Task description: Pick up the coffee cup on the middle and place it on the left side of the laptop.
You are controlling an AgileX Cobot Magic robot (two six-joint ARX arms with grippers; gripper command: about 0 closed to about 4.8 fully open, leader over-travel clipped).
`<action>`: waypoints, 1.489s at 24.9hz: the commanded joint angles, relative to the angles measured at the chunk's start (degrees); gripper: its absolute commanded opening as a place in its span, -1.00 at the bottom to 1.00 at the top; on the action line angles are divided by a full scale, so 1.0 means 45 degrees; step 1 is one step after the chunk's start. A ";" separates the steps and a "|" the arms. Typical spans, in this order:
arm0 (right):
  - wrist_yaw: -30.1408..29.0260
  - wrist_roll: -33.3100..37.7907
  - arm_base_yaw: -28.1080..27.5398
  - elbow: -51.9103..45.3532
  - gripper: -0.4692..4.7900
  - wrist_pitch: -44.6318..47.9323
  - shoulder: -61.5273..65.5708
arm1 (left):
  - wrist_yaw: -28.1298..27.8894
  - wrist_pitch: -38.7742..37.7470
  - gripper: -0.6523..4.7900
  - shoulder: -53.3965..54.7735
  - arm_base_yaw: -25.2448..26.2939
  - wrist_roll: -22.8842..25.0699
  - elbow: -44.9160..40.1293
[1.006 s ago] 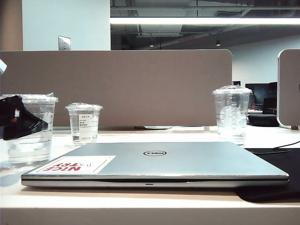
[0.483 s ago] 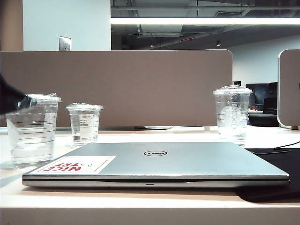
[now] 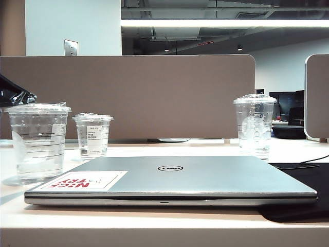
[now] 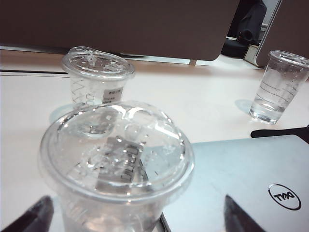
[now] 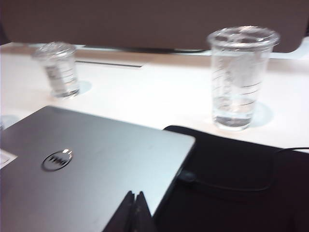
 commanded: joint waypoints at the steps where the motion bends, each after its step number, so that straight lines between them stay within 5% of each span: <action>1: 0.0005 -0.0005 -0.0369 -0.0049 -0.84 0.0219 -0.0228 | 0.0039 -0.2895 1.00 -0.2467 0.0024 0.0685 0.0039; 3: 0.0005 -0.0005 -0.0500 -0.0049 -0.84 0.0228 -0.0296 | 0.0044 -0.4109 0.69 -0.3696 0.0024 0.0855 0.0039; 5: 0.0005 -0.0005 -0.0763 -0.0049 -0.84 0.0228 -0.0418 | 0.0024 -0.6169 -0.50 -0.6280 0.0024 0.0976 0.0044; 6: 0.0005 -0.0005 -0.0845 -0.0049 -0.84 0.0204 -0.0481 | -0.0131 -0.6606 -0.67 -0.6902 0.0029 0.0976 0.0044; 14: 0.0015 -0.0005 -0.2812 -0.0049 -0.84 0.0223 -0.0651 | -0.3235 -1.2556 -0.78 -1.2978 0.0019 0.0976 0.0233; 19: 0.0005 -0.0005 -0.3143 -0.0049 -0.84 0.0228 -0.0651 | -0.4386 -1.5067 -0.78 -1.3600 -0.0010 0.1671 0.0840; 28: 0.0005 -0.0005 -0.3143 -0.0049 -0.84 0.0189 -0.0651 | -0.6207 -1.5115 -0.78 -1.3673 0.0005 0.2186 0.0860; 37: 0.0005 -0.0005 -0.3133 -0.0049 -0.84 0.0194 -0.0651 | -0.4498 -1.3333 -0.78 -1.3673 0.0005 0.2652 0.0029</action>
